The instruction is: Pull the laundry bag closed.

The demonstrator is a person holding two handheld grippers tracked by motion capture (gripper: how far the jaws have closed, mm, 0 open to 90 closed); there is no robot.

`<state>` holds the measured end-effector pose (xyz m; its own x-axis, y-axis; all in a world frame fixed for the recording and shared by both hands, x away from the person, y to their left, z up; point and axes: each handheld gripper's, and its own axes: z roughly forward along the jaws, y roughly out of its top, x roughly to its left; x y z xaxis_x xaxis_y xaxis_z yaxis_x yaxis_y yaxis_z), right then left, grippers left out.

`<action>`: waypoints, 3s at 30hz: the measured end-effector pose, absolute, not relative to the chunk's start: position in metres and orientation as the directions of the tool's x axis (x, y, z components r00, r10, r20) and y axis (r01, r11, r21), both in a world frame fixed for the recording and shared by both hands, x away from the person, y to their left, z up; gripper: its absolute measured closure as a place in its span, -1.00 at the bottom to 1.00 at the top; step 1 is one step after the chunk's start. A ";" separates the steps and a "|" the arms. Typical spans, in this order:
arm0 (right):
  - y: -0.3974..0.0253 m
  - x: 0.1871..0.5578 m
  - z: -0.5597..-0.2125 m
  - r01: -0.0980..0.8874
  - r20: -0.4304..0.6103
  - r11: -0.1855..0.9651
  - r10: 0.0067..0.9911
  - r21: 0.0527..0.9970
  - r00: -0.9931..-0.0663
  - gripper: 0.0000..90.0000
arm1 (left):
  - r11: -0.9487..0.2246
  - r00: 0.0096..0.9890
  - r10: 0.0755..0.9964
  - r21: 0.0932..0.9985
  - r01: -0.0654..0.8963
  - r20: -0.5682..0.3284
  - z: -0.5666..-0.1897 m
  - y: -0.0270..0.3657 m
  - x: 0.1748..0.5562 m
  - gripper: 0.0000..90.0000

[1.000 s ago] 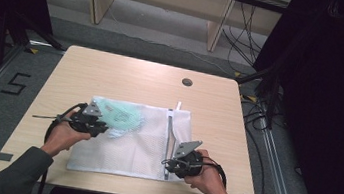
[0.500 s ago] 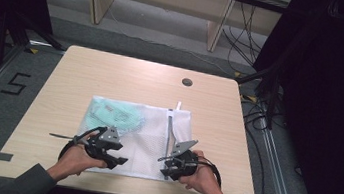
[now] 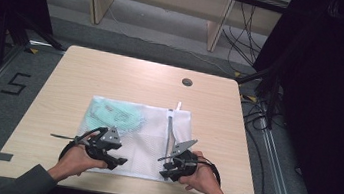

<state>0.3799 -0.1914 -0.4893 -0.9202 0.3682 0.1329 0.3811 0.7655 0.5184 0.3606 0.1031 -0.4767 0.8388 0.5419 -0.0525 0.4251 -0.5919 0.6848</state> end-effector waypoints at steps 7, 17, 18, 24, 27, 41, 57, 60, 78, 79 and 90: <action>-0.195 0.379 -0.488 0.388 0.155 0.751 0.365 0.535 -0.918 0.46 | -0.592 0.840 0.539 0.684 0.425 -0.056 -0.476 0.102 0.359 -0.10; -0.192 0.382 -0.489 0.385 0.139 0.760 0.369 0.524 -0.919 0.44 | -0.606 0.855 0.516 0.681 0.411 -0.057 -0.476 0.096 0.356 -0.10; -0.192 0.382 -0.491 0.379 0.145 0.761 0.358 0.526 -0.922 0.44 | -0.607 0.856 0.515 0.680 0.411 -0.058 -0.476 0.096 0.355 -0.10; -0.190 0.381 -0.492 0.385 0.158 0.767 0.356 0.514 -0.921 0.54 | -0.617 0.866 0.498 0.683 0.391 -0.046 -0.475 0.095 0.356 -0.10; -0.191 0.382 -0.491 0.365 0.161 0.774 0.331 0.517 -0.930 0.58 | -0.624 0.868 0.495 0.679 0.387 -0.040 -0.475 0.096 0.356 -0.11; -0.190 0.377 -0.487 0.354 0.201 0.782 0.292 0.512 -0.935 0.71 | -0.623 0.871 0.489 0.680 0.387 -0.047 -0.476 0.092 0.354 -0.11; -0.194 0.377 -0.484 0.290 0.152 0.815 0.247 0.502 -0.957 0.91 | -0.665 0.885 0.464 0.647 0.372 -0.032 -0.475 0.094 0.355 -0.12; -0.196 0.377 -0.483 0.293 0.153 0.816 0.249 0.498 -0.956 0.91 | -0.664 0.885 0.465 0.647 0.374 -0.034 -0.474 0.094 0.355 -0.12; -0.196 0.374 -0.473 0.287 0.129 0.815 0.257 0.504 -0.958 0.92 | -0.666 0.904 0.425 0.663 0.343 -0.041 -0.476 0.080 0.348 -0.12; -0.195 0.374 -0.473 0.292 0.124 0.811 0.267 0.507 -0.956 0.92 | -0.667 0.909 0.415 0.665 0.336 -0.043 -0.477 0.076 0.346 -0.12; -0.197 0.374 -0.461 0.293 0.106 0.783 0.282 0.549 -0.954 0.92 | -0.590 0.911 0.405 0.739 0.325 -0.077 -0.487 0.033 0.332 -0.06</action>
<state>0.3736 -0.1974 -0.4614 -0.9536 0.2818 0.1063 0.2926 0.7830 0.5490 0.3324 0.0335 -0.4866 0.9112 0.4046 -0.0770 0.3246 -0.5905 0.7389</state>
